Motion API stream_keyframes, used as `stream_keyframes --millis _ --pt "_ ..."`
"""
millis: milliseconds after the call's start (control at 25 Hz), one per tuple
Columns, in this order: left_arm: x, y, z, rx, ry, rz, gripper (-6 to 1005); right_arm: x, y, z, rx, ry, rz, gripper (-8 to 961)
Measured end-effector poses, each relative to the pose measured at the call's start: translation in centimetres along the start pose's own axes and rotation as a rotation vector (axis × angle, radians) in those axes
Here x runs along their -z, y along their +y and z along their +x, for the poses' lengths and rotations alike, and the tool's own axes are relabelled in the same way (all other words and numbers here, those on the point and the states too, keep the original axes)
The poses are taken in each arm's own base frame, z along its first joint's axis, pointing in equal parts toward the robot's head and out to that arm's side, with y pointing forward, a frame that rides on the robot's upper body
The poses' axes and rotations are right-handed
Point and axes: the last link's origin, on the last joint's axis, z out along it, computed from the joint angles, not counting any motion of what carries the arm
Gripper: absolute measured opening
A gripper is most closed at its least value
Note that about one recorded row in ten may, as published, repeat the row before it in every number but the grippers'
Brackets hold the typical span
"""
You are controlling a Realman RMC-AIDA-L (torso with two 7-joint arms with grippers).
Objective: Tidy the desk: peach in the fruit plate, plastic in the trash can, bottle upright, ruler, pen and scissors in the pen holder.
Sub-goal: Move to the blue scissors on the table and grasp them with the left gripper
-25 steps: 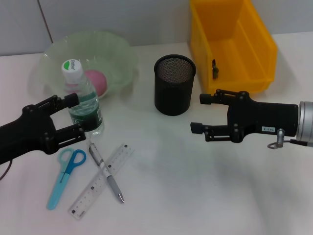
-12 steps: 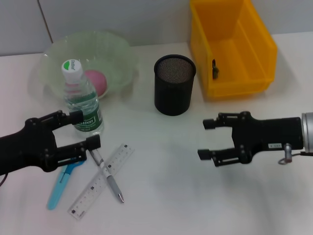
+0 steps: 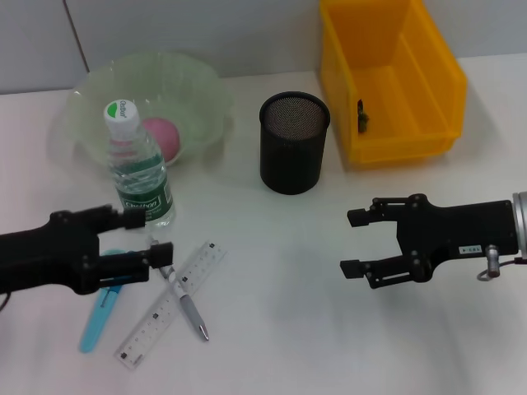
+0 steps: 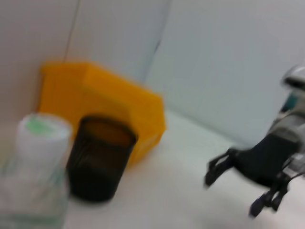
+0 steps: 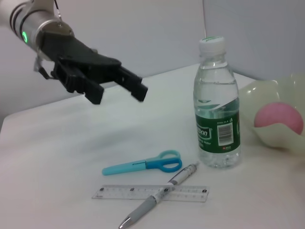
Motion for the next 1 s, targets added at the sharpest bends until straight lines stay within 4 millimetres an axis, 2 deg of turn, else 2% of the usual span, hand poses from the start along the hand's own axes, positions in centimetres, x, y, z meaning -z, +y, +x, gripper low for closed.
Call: stream_keyframes --millis 120,320,440,520,720,1000 --pt "0.5 -0.3 1.5 0.152 -0.124 0.092 813 0.2 -0.1 -0.2 0.012 0.003 0.006 826" --pt "0.5 -0.2 3.1 0.302 -0.256 0.179 814 0.2 -0.3 -0.1 0.029 0.023 0.009 826" --pt "0.3 -0.3 3.3 0.354 -0.319 0.220 814 0.2 -0.3 -0.2 0.039 0.032 0.008 826" --pt "-0.5 -0.7 3.3 0.407 -0.431 0.282 814 0.3 -0.4 -0.2 0.057 0.045 0.010 826" --pt "-2.2 -1.1 3.6 0.399 -0.588 0.379 814 0.4 -0.5 -0.2 0.066 0.060 0.011 826" --pt "-3.4 -1.5 4.1 0.373 -0.687 0.484 813 0.4 -0.7 -0.1 0.077 0.081 0.014 825"
